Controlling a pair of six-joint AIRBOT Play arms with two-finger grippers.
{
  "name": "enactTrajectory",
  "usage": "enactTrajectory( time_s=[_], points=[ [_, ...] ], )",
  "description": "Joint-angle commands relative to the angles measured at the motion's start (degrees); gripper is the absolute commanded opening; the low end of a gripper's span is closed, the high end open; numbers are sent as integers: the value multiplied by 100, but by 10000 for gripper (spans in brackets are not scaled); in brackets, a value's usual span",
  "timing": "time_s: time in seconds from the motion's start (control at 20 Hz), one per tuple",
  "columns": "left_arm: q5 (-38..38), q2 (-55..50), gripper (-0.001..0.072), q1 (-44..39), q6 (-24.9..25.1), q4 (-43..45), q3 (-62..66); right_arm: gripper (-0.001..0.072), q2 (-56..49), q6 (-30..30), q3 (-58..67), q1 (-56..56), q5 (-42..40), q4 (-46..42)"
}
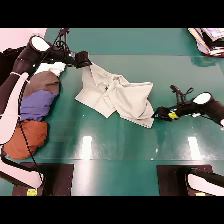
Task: Fold the shirts.
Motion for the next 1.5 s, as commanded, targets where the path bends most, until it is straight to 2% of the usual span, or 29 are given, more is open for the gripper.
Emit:
enactTrajectory(
  time_s=[0.0,0.05,0.2,0.35,0.5,0.7,1.0,1.3,1.45],
  points=[
    [-122,4,23,2,9,15,7,98,-511,-98,341,334,-221,37],
    [-144,15,22,2,9,17,7,17,-619,-114,522,396,-190,9],
    [-144,286,22,9,11,297,94,15,-540,28,1067,319,-146,-297],
    [-129,935,22,9,13,1154,560,15,107,302,1851,-85,136,-1196],
    [-105,1733,22,9,24,1558,1176,15,890,295,2833,-649,433,-1478],
    [-111,2822,23,9,177,1554,1727,16,1810,214,4076,-1196,501,-1478],
    [-153,4089,22,9,317,1556,1755,16,2680,59,5204,-1646,699,-1482],
    [-459,4356,23,9,308,1495,1888,15,2782,-57,5958,-1818,1187,-1480],
    [-671,4363,23,9,310,1121,2308,15,2780,-70,6483,-1818,1545,-1493]
  ],
)
